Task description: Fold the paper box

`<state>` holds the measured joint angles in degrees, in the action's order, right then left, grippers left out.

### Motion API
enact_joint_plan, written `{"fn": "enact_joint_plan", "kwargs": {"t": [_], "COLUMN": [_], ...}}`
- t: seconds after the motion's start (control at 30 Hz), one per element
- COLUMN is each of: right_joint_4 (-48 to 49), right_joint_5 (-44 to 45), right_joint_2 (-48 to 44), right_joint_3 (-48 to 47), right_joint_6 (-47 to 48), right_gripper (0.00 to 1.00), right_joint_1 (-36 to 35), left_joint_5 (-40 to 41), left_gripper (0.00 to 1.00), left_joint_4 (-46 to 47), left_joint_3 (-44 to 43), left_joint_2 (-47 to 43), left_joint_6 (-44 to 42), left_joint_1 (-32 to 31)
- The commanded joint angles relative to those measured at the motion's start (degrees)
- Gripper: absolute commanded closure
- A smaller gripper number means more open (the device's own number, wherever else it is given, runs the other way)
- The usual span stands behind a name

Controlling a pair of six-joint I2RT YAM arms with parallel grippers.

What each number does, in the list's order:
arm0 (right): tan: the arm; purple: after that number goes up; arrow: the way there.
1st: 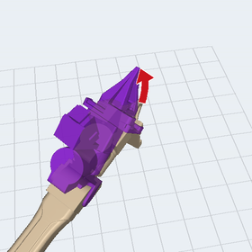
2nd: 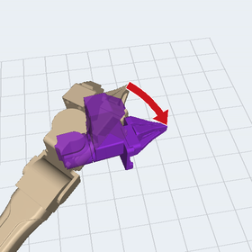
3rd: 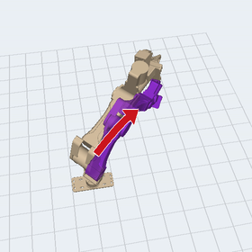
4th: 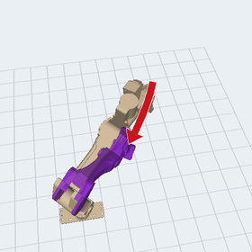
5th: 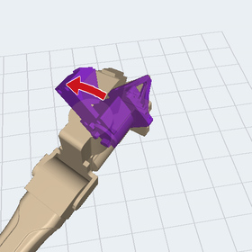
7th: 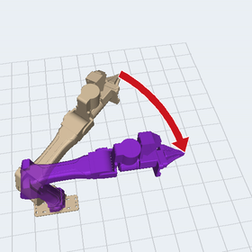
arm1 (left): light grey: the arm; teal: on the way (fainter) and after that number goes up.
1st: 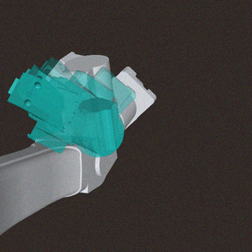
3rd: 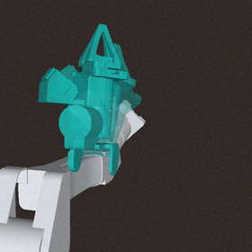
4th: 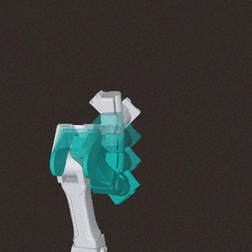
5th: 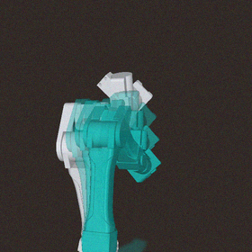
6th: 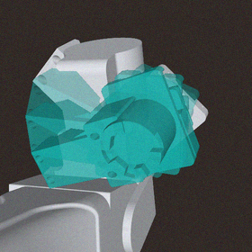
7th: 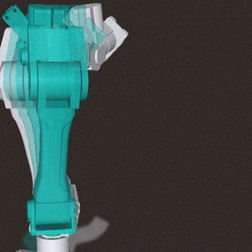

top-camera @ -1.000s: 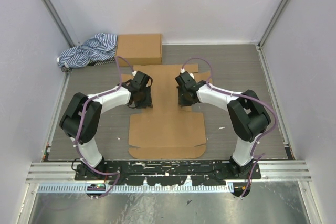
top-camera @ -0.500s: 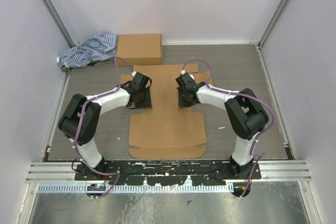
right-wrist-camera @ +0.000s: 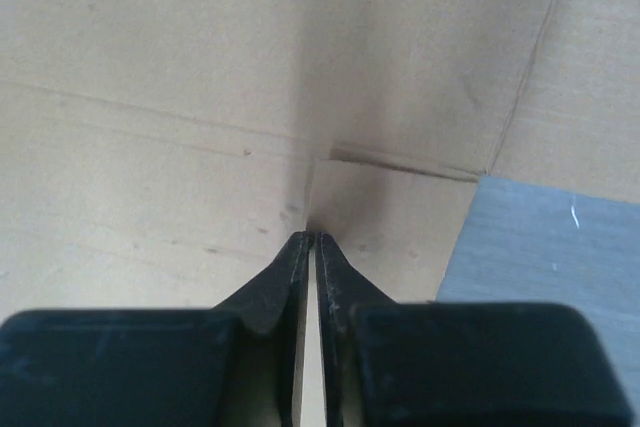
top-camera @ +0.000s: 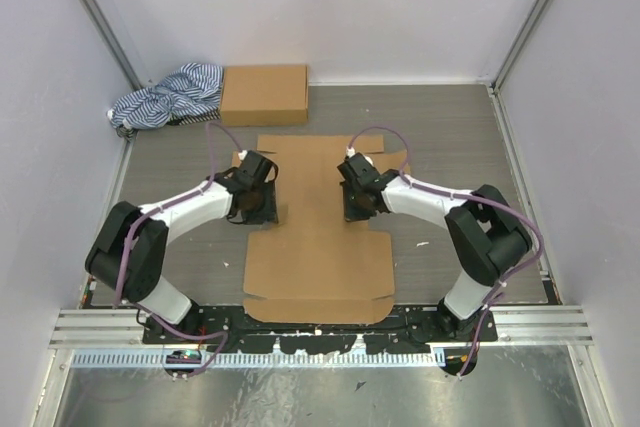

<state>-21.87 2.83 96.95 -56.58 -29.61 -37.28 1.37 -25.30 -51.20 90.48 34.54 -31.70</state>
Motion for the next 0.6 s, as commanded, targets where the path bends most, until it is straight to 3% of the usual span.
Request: {"fn": "enact_joint_plan", "kwargs": {"t": [0.0,0.13,0.3,0.37,0.4,0.57], "right_joint_4": [-6.0,-9.7,-11.0,-11.1,-10.9,-10.0], "right_joint_5": [3.0,5.1,0.9,-0.8,-0.7,-4.6], "right_joint_2": [-7.4,-10.0,-8.0,-6.0,-4.8,5.4], "right_joint_3": [-2.3,-8.9,-18.1,-21.3,-22.8,-31.2], "right_joint_6": [-0.2,2.1,5.2,5.9,5.9,8.4], "right_gripper": [0.81,0.56,0.32,0.28,0.07,0.03], "right_joint_1": [-0.5,1.9,9.9,14.2,15.8,21.8], "left_joint_5": [3.9,7.7,7.8,6.2,5.0,1.8], "left_gripper": [0.48,0.38,0.32,0.30,0.30,0.30], "left_joint_4": [-5.2,-7.2,-8.1,-7.9,-7.5,-7.9], "left_joint_3": [-2.8,-8.1,-19.2,-23.3,-25.2,-35.2], "left_joint_2": [-4.1,-5.7,-2.1,0.7,2.2,12.2], "left_joint_6": [-1.5,-3.3,-5.8,-5.9,-5.8,-5.7], "left_joint_1": [0.0,0.1,3.2,5.9,8.0,13.7]}}
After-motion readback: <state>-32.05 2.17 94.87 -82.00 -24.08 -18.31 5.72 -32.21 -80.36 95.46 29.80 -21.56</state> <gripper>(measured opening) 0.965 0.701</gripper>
